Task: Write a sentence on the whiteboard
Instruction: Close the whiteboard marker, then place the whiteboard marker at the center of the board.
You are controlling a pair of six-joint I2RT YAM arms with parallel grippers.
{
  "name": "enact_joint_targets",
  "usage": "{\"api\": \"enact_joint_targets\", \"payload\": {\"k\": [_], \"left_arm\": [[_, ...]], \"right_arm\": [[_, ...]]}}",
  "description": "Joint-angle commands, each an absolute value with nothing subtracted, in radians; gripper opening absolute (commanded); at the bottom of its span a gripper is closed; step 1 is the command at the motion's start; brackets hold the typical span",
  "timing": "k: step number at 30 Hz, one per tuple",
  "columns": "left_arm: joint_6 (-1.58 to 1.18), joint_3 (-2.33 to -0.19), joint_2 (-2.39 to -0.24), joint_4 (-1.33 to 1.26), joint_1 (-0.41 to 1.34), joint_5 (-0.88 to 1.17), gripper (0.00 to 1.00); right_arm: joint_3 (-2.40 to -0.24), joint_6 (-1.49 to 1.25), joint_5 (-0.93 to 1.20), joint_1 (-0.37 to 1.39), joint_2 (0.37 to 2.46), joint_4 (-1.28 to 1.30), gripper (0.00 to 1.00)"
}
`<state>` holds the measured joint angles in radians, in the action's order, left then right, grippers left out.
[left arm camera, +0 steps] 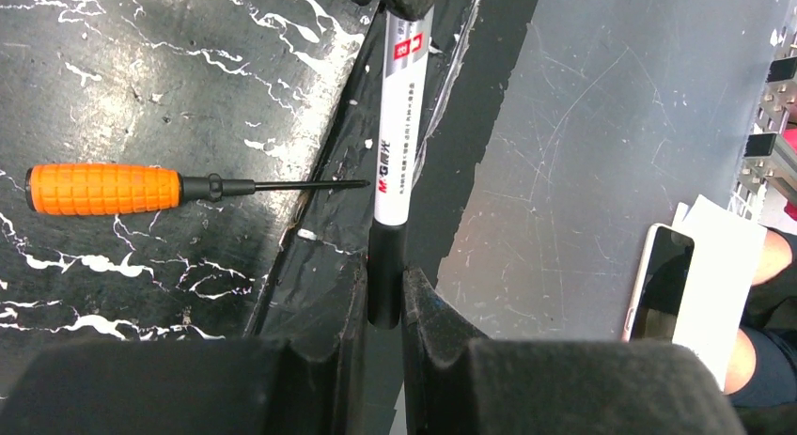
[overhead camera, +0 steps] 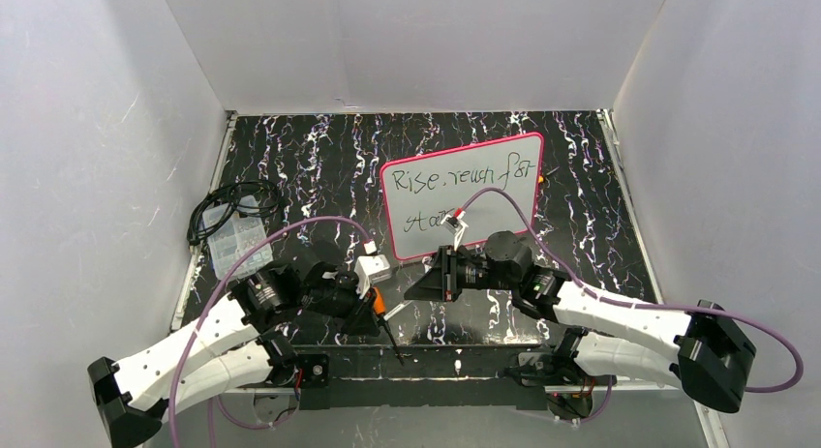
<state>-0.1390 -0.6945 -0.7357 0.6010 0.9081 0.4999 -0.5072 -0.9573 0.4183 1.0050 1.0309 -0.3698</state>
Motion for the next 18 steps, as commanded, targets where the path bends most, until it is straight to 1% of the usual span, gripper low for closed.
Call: {"api": "enact_joint_targets", "payload": {"k": [1, 10, 12, 14, 18], "left_arm": [[-0.165, -0.754, -0.733, 0.15, 0.868, 0.474, 0.0], [-0.182, -0.758, -0.749, 0.121, 0.833, 0.516, 0.0], [-0.183, -0.76, -0.752, 0.138, 0.831, 0.523, 0.0], [-0.172, -0.765, -0.752, 0.179, 0.831, 0.535, 0.0], [-0.124, -0.769, -0.741, 0.28, 0.832, 0.563, 0.35]], "right_arm": [[-0.5, -0.985, 0.515, 1.111, 1.099, -0.291, 0.01], [-0.502, -1.001, 0.502, 1.146, 1.132, -0.339, 0.01], [-0.523, -0.979, 0.457, 1.146, 1.113, -0.295, 0.01], [-0.559, -0.936, 0.379, 1.143, 1.073, -0.194, 0.01], [-0.614, -0.88, 0.318, 1.119, 1.001, -0.054, 0.01]]}}
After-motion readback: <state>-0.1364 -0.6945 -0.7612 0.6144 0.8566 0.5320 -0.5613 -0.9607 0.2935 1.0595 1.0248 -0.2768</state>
